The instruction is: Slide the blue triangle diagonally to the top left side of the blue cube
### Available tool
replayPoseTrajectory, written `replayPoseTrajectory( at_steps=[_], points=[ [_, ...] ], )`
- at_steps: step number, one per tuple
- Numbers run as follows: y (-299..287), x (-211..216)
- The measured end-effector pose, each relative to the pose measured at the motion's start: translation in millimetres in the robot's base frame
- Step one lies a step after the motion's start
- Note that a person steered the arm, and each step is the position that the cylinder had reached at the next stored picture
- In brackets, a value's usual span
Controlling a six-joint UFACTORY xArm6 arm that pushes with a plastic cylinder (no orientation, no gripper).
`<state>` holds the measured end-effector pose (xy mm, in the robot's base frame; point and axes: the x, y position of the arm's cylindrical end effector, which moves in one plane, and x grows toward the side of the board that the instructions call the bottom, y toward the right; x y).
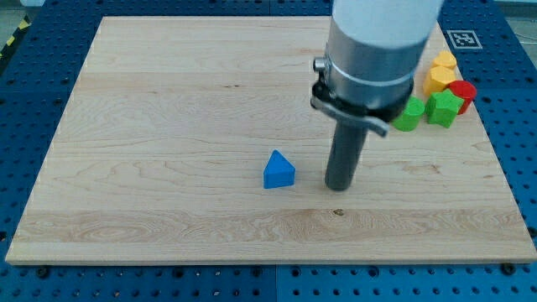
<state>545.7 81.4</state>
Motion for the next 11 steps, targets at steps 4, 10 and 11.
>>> replayPoseTrajectory(
  at_steps=[4,10,11],
  points=[
    [-117,-95],
    [-141,-201],
    [-94,-226]
  ],
)
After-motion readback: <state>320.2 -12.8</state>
